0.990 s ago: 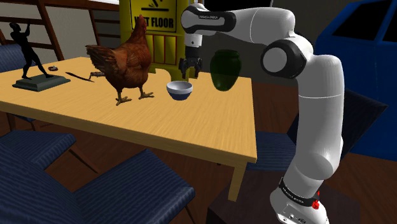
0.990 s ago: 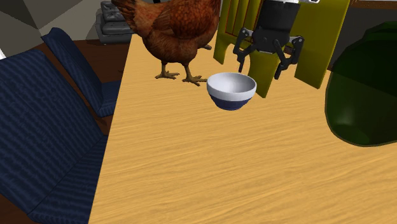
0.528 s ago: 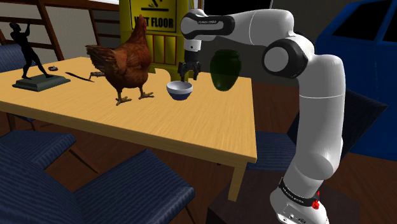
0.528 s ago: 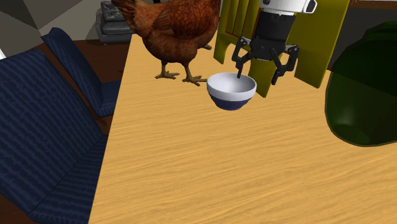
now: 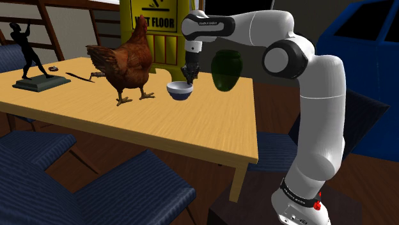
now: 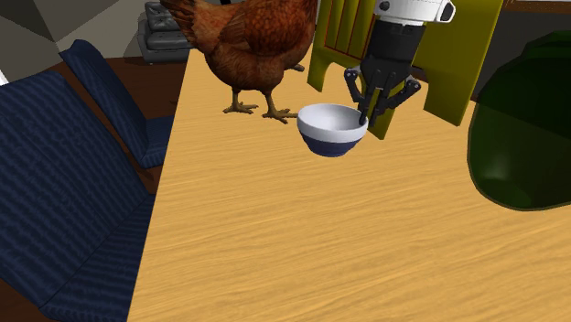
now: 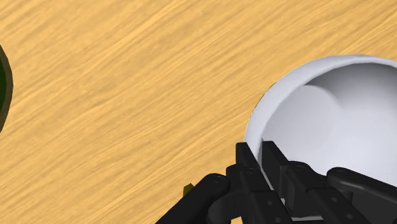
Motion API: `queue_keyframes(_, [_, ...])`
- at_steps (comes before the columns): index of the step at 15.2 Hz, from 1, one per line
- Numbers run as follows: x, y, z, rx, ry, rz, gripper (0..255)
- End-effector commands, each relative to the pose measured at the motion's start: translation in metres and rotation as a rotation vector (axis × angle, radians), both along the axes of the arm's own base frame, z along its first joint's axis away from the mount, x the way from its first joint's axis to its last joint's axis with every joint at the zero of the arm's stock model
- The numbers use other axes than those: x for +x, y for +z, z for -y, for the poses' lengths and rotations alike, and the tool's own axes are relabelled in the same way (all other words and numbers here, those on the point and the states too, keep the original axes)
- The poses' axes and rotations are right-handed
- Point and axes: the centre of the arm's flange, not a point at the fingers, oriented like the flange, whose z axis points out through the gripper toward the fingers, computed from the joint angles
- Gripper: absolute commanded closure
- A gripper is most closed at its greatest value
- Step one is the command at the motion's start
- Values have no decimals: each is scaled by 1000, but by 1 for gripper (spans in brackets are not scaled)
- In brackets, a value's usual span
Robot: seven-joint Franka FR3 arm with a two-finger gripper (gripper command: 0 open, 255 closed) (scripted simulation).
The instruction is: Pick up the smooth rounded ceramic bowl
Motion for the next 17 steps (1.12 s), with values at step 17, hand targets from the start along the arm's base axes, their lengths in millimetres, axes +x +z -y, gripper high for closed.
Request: queue_keyframes(17, [0,56,0,1,-8,-29,255])
